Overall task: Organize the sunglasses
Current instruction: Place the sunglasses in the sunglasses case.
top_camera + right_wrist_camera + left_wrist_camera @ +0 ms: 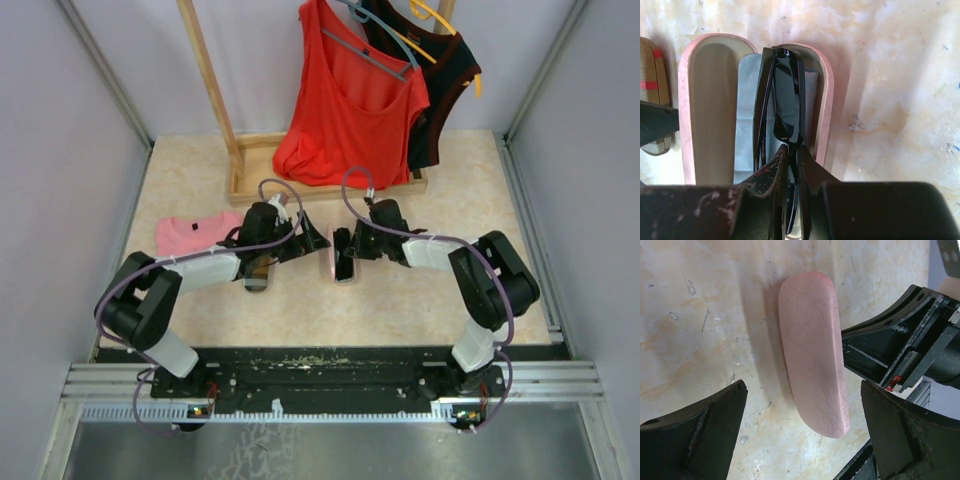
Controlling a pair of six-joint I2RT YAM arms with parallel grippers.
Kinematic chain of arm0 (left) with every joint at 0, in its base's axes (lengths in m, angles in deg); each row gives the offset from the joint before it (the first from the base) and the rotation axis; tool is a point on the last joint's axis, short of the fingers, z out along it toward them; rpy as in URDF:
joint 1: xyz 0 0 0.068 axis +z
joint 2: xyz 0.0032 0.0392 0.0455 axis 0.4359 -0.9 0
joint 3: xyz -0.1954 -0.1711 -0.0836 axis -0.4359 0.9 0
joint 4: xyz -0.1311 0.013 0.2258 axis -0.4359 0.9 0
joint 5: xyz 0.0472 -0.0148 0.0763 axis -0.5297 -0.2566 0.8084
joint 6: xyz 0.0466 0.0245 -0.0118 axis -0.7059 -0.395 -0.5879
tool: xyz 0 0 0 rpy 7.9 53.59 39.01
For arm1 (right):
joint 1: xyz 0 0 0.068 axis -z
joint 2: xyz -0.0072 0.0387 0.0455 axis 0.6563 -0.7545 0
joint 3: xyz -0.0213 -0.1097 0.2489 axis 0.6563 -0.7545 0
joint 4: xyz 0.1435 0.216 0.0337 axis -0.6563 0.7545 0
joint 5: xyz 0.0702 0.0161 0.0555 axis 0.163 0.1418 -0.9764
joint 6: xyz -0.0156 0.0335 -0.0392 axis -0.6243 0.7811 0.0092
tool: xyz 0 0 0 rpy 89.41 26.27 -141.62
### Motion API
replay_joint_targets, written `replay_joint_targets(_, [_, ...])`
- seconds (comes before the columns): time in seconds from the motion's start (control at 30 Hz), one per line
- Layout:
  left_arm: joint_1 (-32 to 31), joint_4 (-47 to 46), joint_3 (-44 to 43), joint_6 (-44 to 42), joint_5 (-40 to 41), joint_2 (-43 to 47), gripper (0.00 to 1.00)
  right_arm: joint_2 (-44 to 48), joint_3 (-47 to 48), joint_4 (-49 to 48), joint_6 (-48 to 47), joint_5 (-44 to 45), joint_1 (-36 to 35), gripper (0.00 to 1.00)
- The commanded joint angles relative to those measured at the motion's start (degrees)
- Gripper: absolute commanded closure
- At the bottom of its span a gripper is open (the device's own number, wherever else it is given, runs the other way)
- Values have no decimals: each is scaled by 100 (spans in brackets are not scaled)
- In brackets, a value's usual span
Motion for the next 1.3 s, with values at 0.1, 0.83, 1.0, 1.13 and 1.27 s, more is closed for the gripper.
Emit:
replay_joint_targets(0.1, [-51, -1359, 319, 311, -539, -284, 0, 300, -369, -473, 292, -58, 140, 89])
replay_joint_targets(0.83, [-150, -2476, 514, 768, -1049, -1051, 16, 298, -439, -644, 362, -265, 157, 88])
replay_joint_targets(1.0, [-151, -2601, 516, 826, -1105, -1116, 27, 298, -439, -636, 363, -270, 157, 88])
replay_joint_targets(1.13, [-150, -2639, 528, 810, -1103, -1101, 34, 302, -417, -606, 348, -259, 157, 87])
replay_joint_targets(1.27, [-150, -2677, 522, 815, -1138, -1114, 41, 448, -378, -539, 316, -242, 157, 86])
